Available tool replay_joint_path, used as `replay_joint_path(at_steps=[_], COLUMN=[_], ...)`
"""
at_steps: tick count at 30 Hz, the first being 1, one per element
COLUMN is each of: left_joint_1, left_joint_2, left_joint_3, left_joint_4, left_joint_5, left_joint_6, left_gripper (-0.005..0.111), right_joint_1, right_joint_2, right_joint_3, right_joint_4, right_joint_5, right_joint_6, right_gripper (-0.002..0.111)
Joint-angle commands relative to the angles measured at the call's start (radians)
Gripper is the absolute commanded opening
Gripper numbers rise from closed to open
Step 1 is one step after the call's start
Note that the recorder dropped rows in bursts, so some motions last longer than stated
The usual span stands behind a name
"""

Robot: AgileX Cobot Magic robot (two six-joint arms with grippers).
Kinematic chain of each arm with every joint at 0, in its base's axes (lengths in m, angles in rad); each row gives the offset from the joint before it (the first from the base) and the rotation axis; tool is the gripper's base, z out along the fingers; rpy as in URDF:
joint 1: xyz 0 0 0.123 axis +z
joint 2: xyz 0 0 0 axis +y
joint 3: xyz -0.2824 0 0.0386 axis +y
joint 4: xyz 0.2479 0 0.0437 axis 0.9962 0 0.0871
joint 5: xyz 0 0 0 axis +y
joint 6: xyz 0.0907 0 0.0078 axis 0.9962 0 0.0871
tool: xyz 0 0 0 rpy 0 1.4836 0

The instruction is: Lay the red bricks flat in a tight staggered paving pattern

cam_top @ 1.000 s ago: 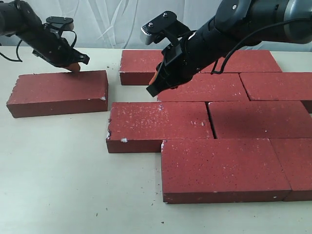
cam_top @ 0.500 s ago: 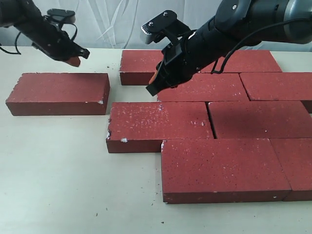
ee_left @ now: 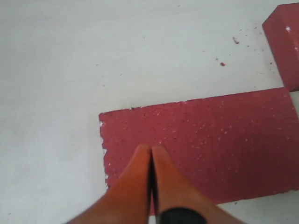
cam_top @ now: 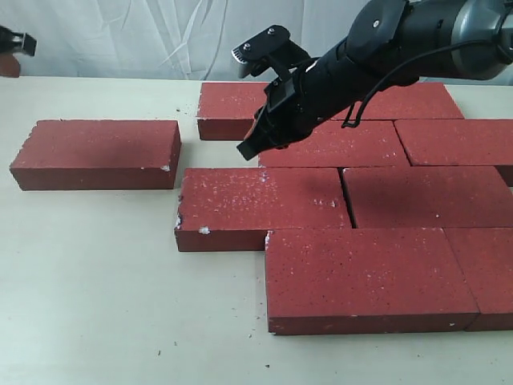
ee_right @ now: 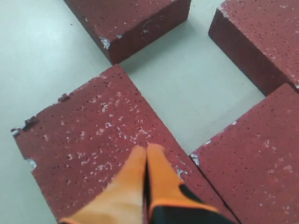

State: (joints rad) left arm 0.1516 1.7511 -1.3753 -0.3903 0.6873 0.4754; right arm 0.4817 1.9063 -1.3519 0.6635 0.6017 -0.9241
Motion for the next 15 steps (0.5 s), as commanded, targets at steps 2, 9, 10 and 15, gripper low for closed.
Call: replay_joint_path(at_steps=[2, 9, 10, 15], left_joint_1=[0.022, 0.118, 0.123, 0.124], left_joint_2=[-0.110, -0.070, -0.052, 0.106], left_joint_3=[0.270, 0.471, 0.474, 0.437], left_joint_4=[-0.002, -0.016, -0.014, -0.021], left_joint_5=[-0.281, -0.611, -0.623, -0.676], left_joint_6=[0.007, -0.005, -0.005, -0.005], left_gripper=[0.000, 0.000, 0.000, 0.000], right_joint_1=[-0.003, -0.003, -0.003, -0.003], right_joint_2=[-0.004, 0.000, 0.005, 0.027], right_joint_3=[0.002, 0.002, 0.002, 0.002], right_joint_4=[0.005, 0.045, 0.045, 0.024], right_joint_5=[-0.009, -0.007, -0.012, -0.083], right_joint_6=[-0.005, -0.005, -0.005, -0.005], right_gripper=[-0.001, -0.001, -0.001, -0.001])
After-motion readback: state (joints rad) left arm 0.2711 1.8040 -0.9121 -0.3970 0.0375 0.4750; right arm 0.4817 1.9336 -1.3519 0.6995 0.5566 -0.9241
